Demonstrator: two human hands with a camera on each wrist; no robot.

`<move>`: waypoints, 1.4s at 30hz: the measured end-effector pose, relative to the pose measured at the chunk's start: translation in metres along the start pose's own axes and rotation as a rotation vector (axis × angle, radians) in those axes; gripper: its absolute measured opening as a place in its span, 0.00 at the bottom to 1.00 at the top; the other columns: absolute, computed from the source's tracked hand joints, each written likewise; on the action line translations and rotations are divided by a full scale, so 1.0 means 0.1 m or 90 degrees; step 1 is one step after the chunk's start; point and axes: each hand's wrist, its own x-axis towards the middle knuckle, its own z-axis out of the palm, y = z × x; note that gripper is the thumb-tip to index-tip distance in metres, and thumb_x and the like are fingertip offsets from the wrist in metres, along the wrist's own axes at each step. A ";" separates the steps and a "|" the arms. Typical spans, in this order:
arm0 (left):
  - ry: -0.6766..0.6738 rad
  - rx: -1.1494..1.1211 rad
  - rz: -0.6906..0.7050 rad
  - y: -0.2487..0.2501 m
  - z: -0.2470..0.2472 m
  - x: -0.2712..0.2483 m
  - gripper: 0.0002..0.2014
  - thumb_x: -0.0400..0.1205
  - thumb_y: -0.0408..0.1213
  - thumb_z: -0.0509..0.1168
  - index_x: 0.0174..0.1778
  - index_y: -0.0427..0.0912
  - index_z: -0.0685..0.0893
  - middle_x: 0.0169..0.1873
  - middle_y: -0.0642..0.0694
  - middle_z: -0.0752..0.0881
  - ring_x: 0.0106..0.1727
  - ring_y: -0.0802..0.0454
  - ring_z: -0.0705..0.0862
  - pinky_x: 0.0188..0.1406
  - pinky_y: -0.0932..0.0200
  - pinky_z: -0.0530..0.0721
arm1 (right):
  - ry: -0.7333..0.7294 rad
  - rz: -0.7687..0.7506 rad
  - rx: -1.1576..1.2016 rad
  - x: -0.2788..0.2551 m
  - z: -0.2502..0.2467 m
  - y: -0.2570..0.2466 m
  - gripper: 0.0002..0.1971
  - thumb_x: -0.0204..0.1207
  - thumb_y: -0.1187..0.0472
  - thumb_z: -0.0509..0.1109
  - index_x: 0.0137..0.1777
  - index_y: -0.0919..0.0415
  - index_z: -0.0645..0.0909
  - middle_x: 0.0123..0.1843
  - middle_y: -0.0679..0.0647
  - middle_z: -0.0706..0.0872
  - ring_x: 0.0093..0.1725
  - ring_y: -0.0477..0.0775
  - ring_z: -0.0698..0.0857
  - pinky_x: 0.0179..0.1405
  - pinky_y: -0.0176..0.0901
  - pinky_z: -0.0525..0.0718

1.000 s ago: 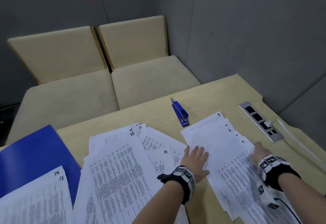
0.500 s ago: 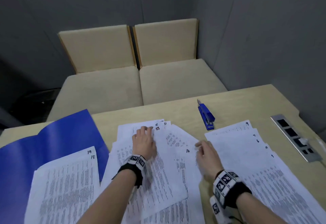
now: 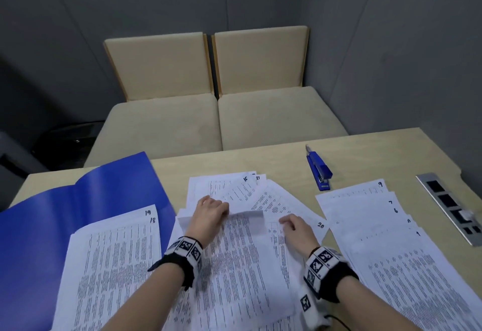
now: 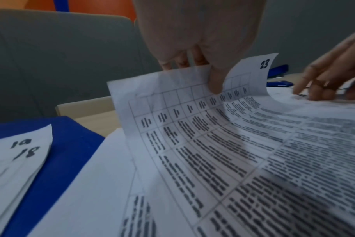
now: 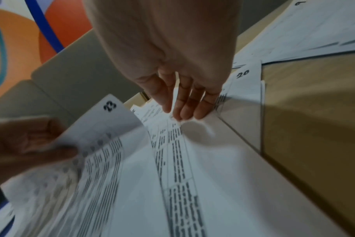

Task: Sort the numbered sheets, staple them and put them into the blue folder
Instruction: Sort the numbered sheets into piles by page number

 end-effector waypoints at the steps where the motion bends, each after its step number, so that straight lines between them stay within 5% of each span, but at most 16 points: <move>1: -0.005 -0.006 0.025 0.01 0.02 -0.05 0.14 0.68 0.28 0.76 0.34 0.47 0.78 0.27 0.54 0.81 0.32 0.49 0.79 0.50 0.61 0.72 | -0.003 0.005 0.023 0.00 -0.01 -0.01 0.14 0.81 0.69 0.53 0.55 0.56 0.78 0.56 0.54 0.79 0.58 0.54 0.79 0.58 0.40 0.74; 3: -0.013 -0.018 0.049 0.05 0.04 -0.12 0.14 0.67 0.27 0.75 0.35 0.48 0.78 0.28 0.54 0.81 0.32 0.49 0.80 0.46 0.62 0.70 | 0.039 0.020 0.061 0.01 -0.03 0.00 0.19 0.78 0.76 0.51 0.56 0.55 0.77 0.55 0.59 0.77 0.55 0.55 0.78 0.56 0.38 0.72; 6: -0.045 -0.007 0.076 0.13 0.07 -0.19 0.15 0.63 0.29 0.77 0.34 0.50 0.79 0.28 0.55 0.82 0.31 0.51 0.82 0.40 0.59 0.80 | 0.168 0.097 0.083 -0.04 -0.11 0.06 0.21 0.75 0.78 0.53 0.64 0.64 0.76 0.59 0.62 0.75 0.52 0.55 0.76 0.53 0.39 0.71; 13: -0.128 -0.016 0.007 0.22 0.18 -0.25 0.13 0.62 0.27 0.77 0.33 0.46 0.82 0.26 0.52 0.82 0.28 0.49 0.82 0.29 0.59 0.78 | 0.120 0.204 0.141 -0.05 -0.18 0.11 0.17 0.71 0.70 0.68 0.61 0.65 0.80 0.58 0.57 0.83 0.60 0.58 0.81 0.63 0.45 0.78; 18: -0.153 -0.069 -0.075 0.29 0.11 -0.19 0.05 0.77 0.30 0.63 0.46 0.39 0.84 0.41 0.44 0.87 0.46 0.44 0.82 0.43 0.58 0.70 | 0.123 0.215 0.127 -0.05 -0.17 0.00 0.08 0.67 0.65 0.74 0.38 0.61 0.76 0.42 0.56 0.82 0.45 0.57 0.80 0.53 0.47 0.82; 21: -0.198 -0.117 -0.129 0.28 0.05 -0.13 0.05 0.79 0.34 0.65 0.47 0.40 0.85 0.44 0.45 0.88 0.49 0.47 0.83 0.45 0.59 0.74 | 0.125 0.194 0.089 -0.04 -0.18 -0.03 0.17 0.67 0.63 0.75 0.27 0.57 0.68 0.32 0.53 0.77 0.38 0.55 0.77 0.42 0.43 0.76; 28: -0.262 -0.117 -0.165 0.24 -0.03 -0.04 0.08 0.80 0.39 0.65 0.48 0.39 0.87 0.43 0.45 0.91 0.50 0.47 0.86 0.56 0.54 0.80 | 0.120 0.096 0.008 -0.14 -0.26 -0.01 0.12 0.72 0.60 0.74 0.30 0.59 0.77 0.32 0.52 0.81 0.40 0.56 0.79 0.41 0.41 0.72; 33: -0.261 -0.122 -0.173 0.28 -0.05 -0.05 0.09 0.81 0.38 0.64 0.48 0.38 0.87 0.43 0.43 0.91 0.49 0.45 0.87 0.55 0.53 0.81 | 0.115 0.031 -0.107 -0.17 -0.24 -0.03 0.23 0.77 0.62 0.67 0.23 0.56 0.61 0.22 0.51 0.65 0.27 0.52 0.67 0.27 0.44 0.61; 36: -0.253 -0.123 -0.179 0.30 -0.04 -0.08 0.10 0.82 0.38 0.64 0.49 0.37 0.87 0.45 0.41 0.90 0.49 0.44 0.86 0.54 0.55 0.80 | 0.108 0.028 -0.124 -0.17 -0.23 -0.04 0.19 0.78 0.65 0.64 0.26 0.57 0.64 0.24 0.52 0.70 0.34 0.57 0.73 0.30 0.44 0.63; 40: -0.244 -0.132 -0.195 0.25 -0.04 -0.11 0.10 0.82 0.39 0.65 0.48 0.36 0.86 0.47 0.40 0.89 0.50 0.43 0.85 0.52 0.55 0.80 | 0.125 0.014 -0.077 -0.22 -0.24 -0.09 0.08 0.80 0.65 0.63 0.50 0.52 0.69 0.39 0.60 0.83 0.42 0.58 0.77 0.38 0.43 0.67; 42: -0.244 -0.140 -0.209 0.21 -0.05 -0.13 0.10 0.81 0.41 0.66 0.47 0.37 0.86 0.46 0.40 0.89 0.48 0.44 0.84 0.49 0.56 0.81 | 0.126 0.008 -0.061 -0.24 -0.25 -0.09 0.04 0.80 0.65 0.62 0.50 0.57 0.70 0.36 0.58 0.81 0.42 0.60 0.77 0.37 0.44 0.67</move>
